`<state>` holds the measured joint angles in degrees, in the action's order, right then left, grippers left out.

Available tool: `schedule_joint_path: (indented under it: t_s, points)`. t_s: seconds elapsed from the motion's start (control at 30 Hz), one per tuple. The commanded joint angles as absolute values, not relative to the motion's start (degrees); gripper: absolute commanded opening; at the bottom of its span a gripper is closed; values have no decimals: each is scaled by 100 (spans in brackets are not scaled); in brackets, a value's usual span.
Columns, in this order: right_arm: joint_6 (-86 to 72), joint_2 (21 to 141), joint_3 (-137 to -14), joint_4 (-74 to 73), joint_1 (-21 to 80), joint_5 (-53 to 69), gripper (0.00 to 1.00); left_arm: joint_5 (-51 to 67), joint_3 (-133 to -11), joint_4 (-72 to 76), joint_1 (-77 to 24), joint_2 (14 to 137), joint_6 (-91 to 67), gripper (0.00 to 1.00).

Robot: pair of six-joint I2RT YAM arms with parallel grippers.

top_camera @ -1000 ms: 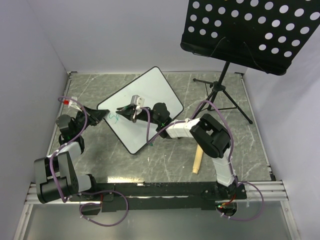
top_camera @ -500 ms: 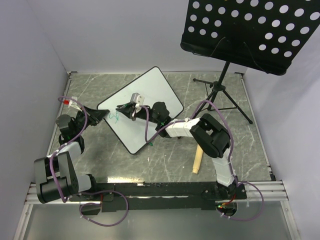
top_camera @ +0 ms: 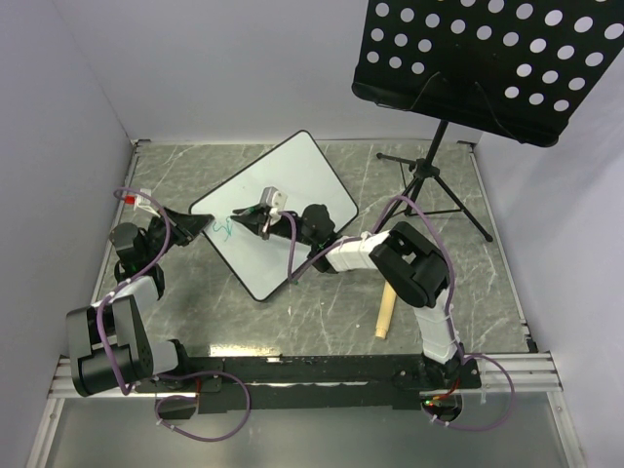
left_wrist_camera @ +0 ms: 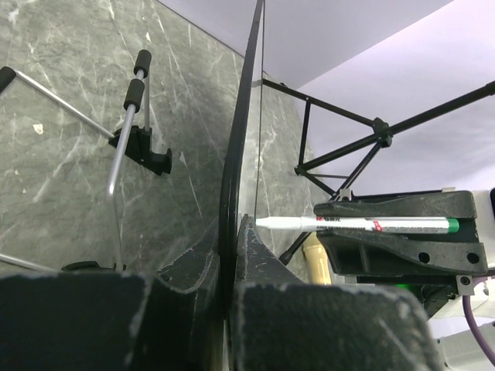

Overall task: Write a sentence on the whiteboard
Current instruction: Pick up the sentence from the whiteboard.

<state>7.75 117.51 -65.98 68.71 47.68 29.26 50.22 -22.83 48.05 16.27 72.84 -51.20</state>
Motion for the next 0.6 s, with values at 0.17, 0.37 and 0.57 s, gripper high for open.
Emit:
schedule_joint_path:
  t_s: [0.17, 0.37, 0.57]
  points:
    - [686, 11496, -6205, 6978, 4746, 3067, 0, 5458, -2435, 4799, 1512, 7207, -4131, 1]
    - [694, 11505, -6257, 6944, 4737, 3006, 0, 5449, -2435, 4781, 1503, 7198, -4131, 1]
    - [721, 11593, -6583, 6803, 4746, 2944, 0, 5458, -2443, 4755, 1512, 7189, -4122, 1]
